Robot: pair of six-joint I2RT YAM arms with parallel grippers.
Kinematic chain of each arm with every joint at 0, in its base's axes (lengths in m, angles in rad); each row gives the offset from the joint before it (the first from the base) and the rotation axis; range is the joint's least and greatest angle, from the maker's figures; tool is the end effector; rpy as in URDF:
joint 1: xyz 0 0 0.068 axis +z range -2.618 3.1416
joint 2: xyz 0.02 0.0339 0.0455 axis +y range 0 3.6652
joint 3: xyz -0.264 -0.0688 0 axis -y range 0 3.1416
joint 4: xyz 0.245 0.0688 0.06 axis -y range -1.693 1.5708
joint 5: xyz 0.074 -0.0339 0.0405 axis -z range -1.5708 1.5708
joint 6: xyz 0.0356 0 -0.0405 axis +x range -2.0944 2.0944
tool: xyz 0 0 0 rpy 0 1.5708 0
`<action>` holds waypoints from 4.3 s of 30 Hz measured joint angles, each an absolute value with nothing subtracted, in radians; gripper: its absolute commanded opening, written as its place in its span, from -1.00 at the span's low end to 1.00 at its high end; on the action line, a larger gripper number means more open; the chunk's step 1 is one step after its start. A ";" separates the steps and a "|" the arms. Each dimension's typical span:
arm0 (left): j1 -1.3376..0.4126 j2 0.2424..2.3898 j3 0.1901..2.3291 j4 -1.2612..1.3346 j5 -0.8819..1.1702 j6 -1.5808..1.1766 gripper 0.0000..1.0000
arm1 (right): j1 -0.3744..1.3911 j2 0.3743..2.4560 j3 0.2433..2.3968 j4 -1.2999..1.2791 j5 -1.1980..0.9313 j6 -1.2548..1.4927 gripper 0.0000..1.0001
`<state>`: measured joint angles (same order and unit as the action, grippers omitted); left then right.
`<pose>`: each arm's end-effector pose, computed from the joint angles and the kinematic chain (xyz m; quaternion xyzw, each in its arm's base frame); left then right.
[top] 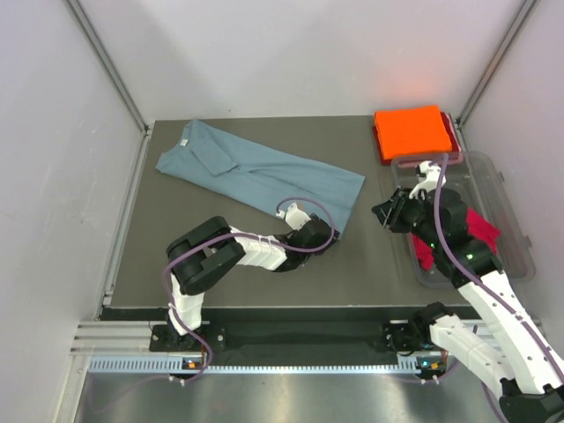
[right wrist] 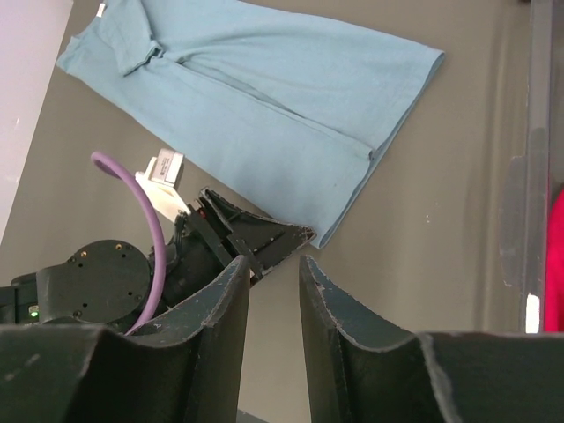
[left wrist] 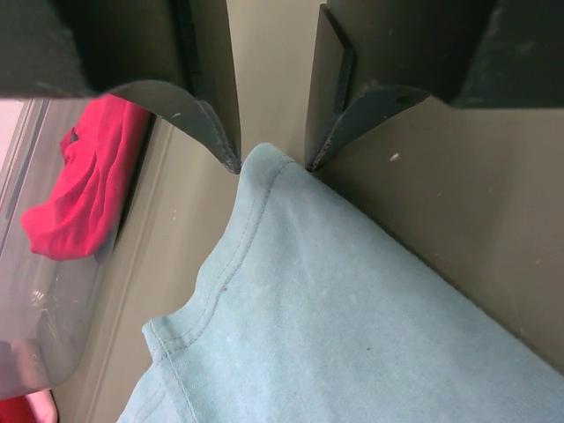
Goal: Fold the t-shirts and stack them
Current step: Fold the tshirt
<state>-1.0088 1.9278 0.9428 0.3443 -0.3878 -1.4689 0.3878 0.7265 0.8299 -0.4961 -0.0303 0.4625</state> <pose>0.2157 -0.3173 0.1259 -0.2841 0.8342 -0.3599 0.3062 0.1490 0.0620 0.3319 0.0226 0.8311 0.2406 0.5009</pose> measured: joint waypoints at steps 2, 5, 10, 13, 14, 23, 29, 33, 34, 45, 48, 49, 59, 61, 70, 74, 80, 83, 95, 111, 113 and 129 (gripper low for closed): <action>-1.009 1.935 0.950 0.344 -0.388 -1.471 -0.24 | 0.386 0.727 0.830 -0.496 -0.031 0.463 -0.39; -1.009 1.940 0.956 0.343 -0.388 -1.475 -0.27 | 0.382 0.726 0.830 -0.496 -0.032 0.463 -0.39; -1.009 1.945 0.956 0.344 -0.388 -1.490 -0.35 | 0.381 0.720 0.830 -0.498 -0.040 0.463 -0.39; -1.009 1.952 0.956 0.352 -0.391 -1.493 -0.42 | 0.376 0.718 0.830 -0.499 -0.045 0.463 -0.39; -1.009 1.954 0.956 0.355 -0.391 -1.493 -0.43 | 0.376 0.716 0.830 -0.500 -0.045 0.463 -0.38; -1.009 1.967 0.956 0.366 -0.391 -1.491 -1.00 | 0.371 0.706 0.830 -0.503 -0.047 0.463 -0.38; -1.009 1.967 0.955 0.366 -0.390 -1.490 -1.00 | 0.370 0.706 0.830 -0.503 -0.048 0.463 -0.38; -1.009 1.954 0.943 0.360 -0.381 -1.494 -1.00 | 0.370 0.709 0.830 -0.507 -0.054 0.463 -0.37; -1.010 1.947 0.935 0.358 -0.378 -1.495 -1.00 | 0.370 0.710 0.830 -0.509 -0.055 0.463 -0.38; -1.048 1.842 0.823 0.313 -0.362 -1.514 -1.00 | 0.355 0.772 0.831 -0.540 -0.098 0.428 -0.37; -1.070 1.792 0.779 0.284 -0.357 -1.519 -1.00 | 0.348 0.794 0.832 -0.549 -0.116 0.410 -0.37; -1.079 1.773 0.763 0.268 -0.356 -1.520 -1.00 | 0.344 0.804 0.832 -0.551 -0.123 0.403 -0.37; -1.201 1.531 0.571 0.116 -0.356 -1.559 -1.00 | 0.326 0.892 0.833 -0.577 -0.226 0.358 -0.35; -1.238 1.508 0.570 0.067 -0.359 -1.571 -1.00 | 0.325 0.895 0.832 -0.577 -0.237 0.359 -0.34; -1.333 1.486 0.575 0.013 -0.338 -1.642 -0.08 | 0.324 1.020 0.830 -0.573 -0.262 0.358 -0.34; -1.344 1.472 0.636 -0.112 -0.333 -1.639 0.09 | 0.324 1.044 0.824 -0.577 -0.274 0.358 -0.32; -1.247 1.288 0.743 -0.378 -0.411 -1.515 0.08 | 0.324 1.046 0.825 -0.574 -0.282 0.354 -0.31; -1.012 1.132 0.754 -0.399 -0.397 -1.385 0.07 | 0.324 1.050 0.825 -0.567 -0.292 0.356 -0.31; -0.108 1.255 0.850 -0.303 -0.113 -0.935 -0.03 | 0.324 1.076 0.825 -0.535 -0.307 0.360 -0.31; 0.266 1.858 1.128 0.067 0.091 -0.883 0.00 | 0.322 1.160 0.825 -0.449 -0.290 0.376 -0.31; 0.270 1.899 1.148 0.096 0.102 -0.884 -0.04 | 0.322 1.176 0.825 -0.440 -0.290 0.382 -0.31; 0.320 2.195 1.384 0.218 0.190 -0.905 -1.00 | 0.318 1.296 0.897 -0.387 -0.309 0.439 -0.32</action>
<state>0.3202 2.1948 1.3838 0.2184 0.1902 -0.9051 0.3180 1.2964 0.8967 -0.3874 -0.3092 0.4389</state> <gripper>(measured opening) 0.024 0.342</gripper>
